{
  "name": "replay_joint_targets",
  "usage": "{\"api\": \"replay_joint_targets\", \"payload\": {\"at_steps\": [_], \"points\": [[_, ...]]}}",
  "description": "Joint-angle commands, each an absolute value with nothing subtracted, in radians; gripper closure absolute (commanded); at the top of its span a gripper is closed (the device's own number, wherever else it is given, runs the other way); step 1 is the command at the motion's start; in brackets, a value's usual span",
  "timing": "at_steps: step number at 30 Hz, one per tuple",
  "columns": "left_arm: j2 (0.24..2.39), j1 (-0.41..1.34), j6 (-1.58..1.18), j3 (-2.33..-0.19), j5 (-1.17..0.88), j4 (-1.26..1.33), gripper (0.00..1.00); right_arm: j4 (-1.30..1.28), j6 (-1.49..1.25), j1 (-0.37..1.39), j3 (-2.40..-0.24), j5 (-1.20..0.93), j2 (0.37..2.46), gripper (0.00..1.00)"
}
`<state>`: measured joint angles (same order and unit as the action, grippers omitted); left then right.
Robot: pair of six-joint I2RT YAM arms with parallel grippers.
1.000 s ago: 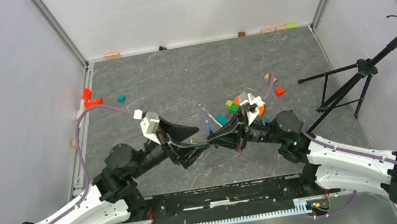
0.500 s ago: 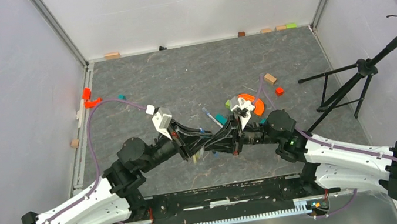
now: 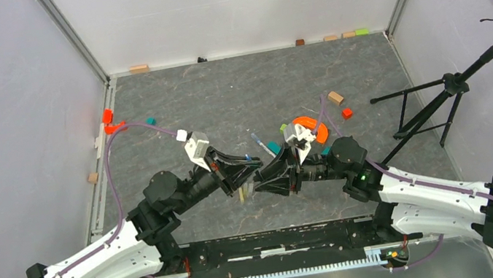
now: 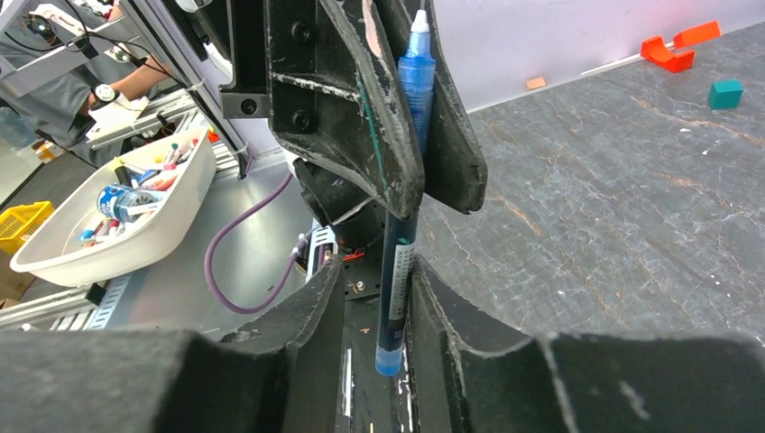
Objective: Insert the pens into the pen caps
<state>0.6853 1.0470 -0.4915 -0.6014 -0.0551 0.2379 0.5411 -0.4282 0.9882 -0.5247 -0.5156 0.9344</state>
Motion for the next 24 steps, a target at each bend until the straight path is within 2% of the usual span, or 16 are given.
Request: {"api": "replay_joint_targets", "payload": {"at_steps": [1,4,9,11,12,13,14,15,16,18,24], "points": [[0.690,1.046,-0.516,-0.637,-0.052,0.294,0.98,0.559,-0.409,0.992,-0.558,-0.536,0.930,0.68],[0.697,1.045,-0.517,-0.637,-0.063,0.294,0.98,0.555,-0.406,0.992,-0.569,-0.535,0.938,0.75],[0.707,1.045,-0.518,-0.641,-0.074,0.289,0.98,0.555,-0.405,0.993,-0.569,-0.532,0.946,0.97],[0.712,1.046,-0.516,-0.640,-0.077,0.281,0.96,0.555,-0.405,0.993,-0.565,-0.530,0.946,1.00],[0.713,1.045,-0.514,-0.644,-0.077,0.268,0.82,0.551,-0.403,0.992,-0.562,-0.523,0.943,1.00],[0.714,1.045,-0.510,-0.652,-0.072,0.241,0.61,0.538,-0.398,0.993,-0.559,-0.507,0.935,1.00],[0.712,1.045,-0.505,-0.657,-0.064,0.213,0.35,0.516,-0.390,0.992,-0.558,-0.473,0.925,1.00],[0.706,1.046,-0.498,-0.664,-0.052,0.173,0.24,0.477,-0.379,0.992,-0.560,-0.434,0.911,1.00],[0.700,1.045,-0.491,-0.668,-0.035,0.138,0.17,0.431,-0.363,0.992,-0.565,-0.366,0.895,1.00],[0.672,1.046,-0.483,-0.669,0.022,0.052,0.12,0.300,-0.338,0.992,-0.581,-0.209,0.862,1.00],[0.621,1.045,-0.483,-0.668,0.165,-0.186,0.11,-0.035,-0.348,0.990,-0.625,0.339,0.772,1.00]]}}
